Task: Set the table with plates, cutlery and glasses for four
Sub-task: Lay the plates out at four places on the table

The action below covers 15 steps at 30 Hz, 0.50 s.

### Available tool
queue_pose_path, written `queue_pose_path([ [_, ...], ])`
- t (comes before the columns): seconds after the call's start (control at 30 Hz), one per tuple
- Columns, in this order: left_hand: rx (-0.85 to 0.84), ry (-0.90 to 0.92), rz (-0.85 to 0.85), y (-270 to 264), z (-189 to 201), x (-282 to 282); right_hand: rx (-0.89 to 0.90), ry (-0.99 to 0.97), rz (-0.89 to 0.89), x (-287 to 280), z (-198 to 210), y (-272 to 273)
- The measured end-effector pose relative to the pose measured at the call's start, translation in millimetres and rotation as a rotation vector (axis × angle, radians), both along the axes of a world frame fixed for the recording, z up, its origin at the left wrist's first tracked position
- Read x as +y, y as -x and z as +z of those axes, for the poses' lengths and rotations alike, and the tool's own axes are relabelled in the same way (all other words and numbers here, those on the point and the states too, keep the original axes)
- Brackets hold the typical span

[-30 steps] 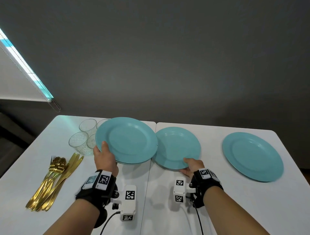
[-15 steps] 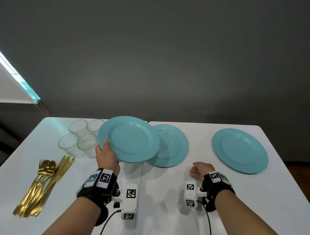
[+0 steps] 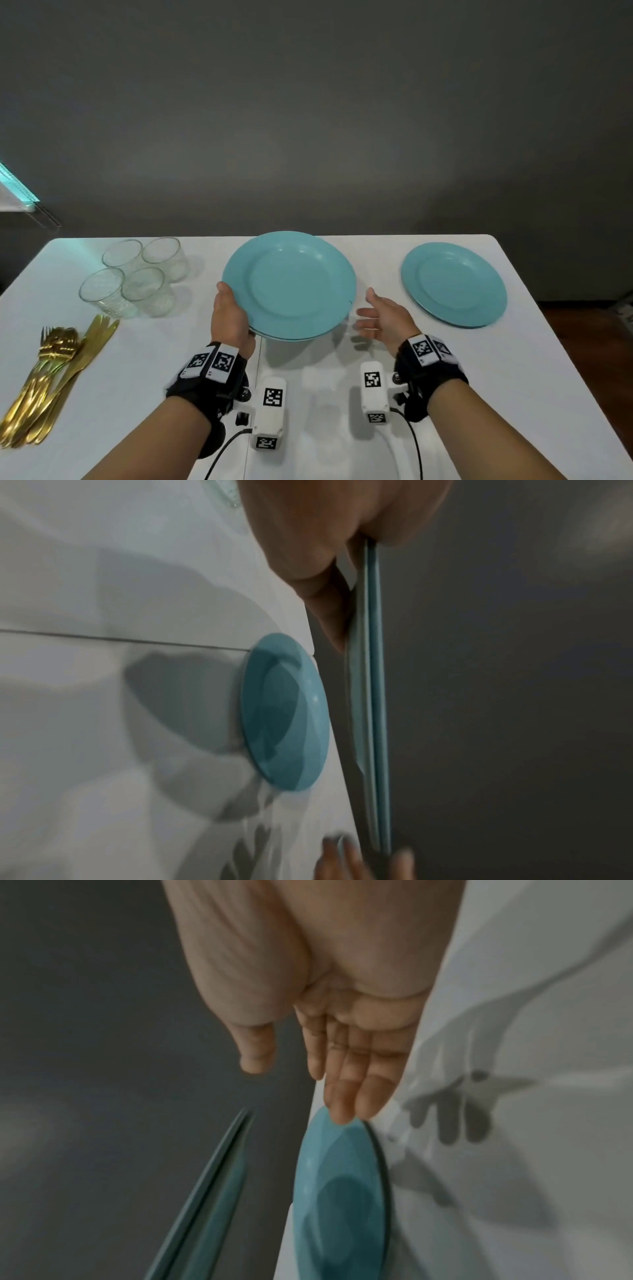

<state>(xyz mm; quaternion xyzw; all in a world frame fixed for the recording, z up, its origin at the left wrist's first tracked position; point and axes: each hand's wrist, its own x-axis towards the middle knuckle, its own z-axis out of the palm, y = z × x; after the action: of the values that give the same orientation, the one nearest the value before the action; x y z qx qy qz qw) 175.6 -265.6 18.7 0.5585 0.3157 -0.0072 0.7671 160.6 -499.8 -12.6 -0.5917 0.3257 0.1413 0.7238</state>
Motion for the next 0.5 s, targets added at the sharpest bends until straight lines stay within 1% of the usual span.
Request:
queue_pose_path([
  [0.1, -0.015, 0.031, -0.076, 13, 2, -13, -0.045, 0.011, 0.034, 13, 7, 9],
  [0.27, -0.027, 0.039, -0.185, 34, -6, -5, -0.004, 0.094, -0.069, 15, 5, 40],
  [0.37, -0.045, 0.035, -0.24, 47, -9, 8, 0.034, 0.052, -0.134, 17, 6, 65],
  [0.5, -0.04, -0.023, -0.281, 67, -6, 32, 0.028, -0.051, -0.284, 30, 13, 98],
])
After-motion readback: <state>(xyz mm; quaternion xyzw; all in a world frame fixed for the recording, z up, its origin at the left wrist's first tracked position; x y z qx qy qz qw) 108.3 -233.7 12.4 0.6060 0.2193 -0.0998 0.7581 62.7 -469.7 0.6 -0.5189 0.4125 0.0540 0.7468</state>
